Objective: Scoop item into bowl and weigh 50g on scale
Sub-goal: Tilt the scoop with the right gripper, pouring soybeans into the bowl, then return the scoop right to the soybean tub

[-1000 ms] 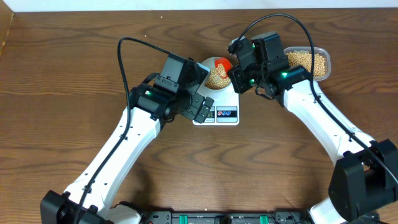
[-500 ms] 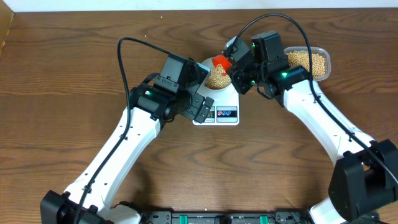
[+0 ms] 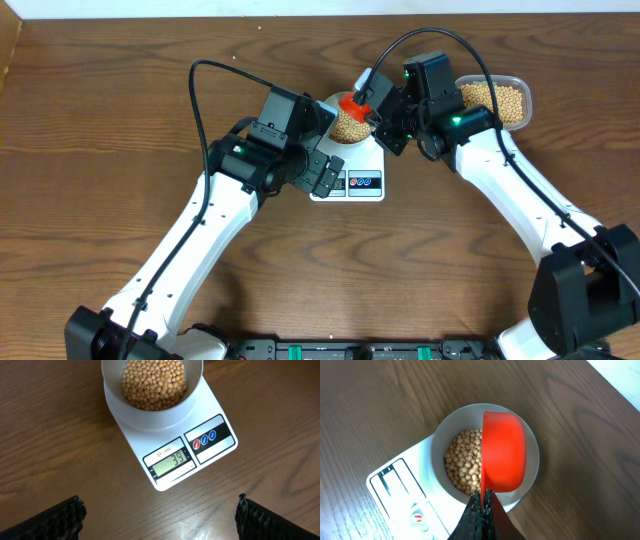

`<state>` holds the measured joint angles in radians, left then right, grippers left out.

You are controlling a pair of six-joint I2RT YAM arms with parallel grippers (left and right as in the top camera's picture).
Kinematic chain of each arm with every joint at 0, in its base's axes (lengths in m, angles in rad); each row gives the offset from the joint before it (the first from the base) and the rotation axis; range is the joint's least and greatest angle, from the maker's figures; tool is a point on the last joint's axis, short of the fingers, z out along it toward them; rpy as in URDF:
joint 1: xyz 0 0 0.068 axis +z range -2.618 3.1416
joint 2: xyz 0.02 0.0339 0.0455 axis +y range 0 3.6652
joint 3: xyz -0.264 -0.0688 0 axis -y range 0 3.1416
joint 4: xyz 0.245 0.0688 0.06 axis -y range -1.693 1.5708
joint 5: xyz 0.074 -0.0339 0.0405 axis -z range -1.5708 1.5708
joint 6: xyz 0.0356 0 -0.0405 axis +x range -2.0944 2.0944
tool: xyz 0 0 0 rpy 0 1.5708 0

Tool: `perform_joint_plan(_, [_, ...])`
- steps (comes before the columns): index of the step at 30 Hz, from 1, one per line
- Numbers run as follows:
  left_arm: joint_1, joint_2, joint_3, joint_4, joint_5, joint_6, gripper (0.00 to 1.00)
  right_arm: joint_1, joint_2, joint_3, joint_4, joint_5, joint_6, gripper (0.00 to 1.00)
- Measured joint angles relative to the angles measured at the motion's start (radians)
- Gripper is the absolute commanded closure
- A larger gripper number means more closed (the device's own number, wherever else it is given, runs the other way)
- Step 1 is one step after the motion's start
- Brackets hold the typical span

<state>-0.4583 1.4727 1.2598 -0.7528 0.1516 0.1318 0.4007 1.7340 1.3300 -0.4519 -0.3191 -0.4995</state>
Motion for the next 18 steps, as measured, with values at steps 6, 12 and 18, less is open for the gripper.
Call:
perform_joint_plan(6, [0.000,0.000,0.000,0.000,0.000,0.000,0.02,0.000,0.000,0.000,0.026,0.000,-0.021,0.99])
perform_joint_plan(12, [0.000,0.000,0.000,0.000,0.000,0.000,0.02,0.000,0.000,0.000,0.052,-0.014,-0.025,0.99])
perform_joint_plan(18, [0.000,0.000,0.000,0.000,0.000,0.000,0.02,-0.030,-0.024,0.000,0.055,-0.104,0.010,0.99])
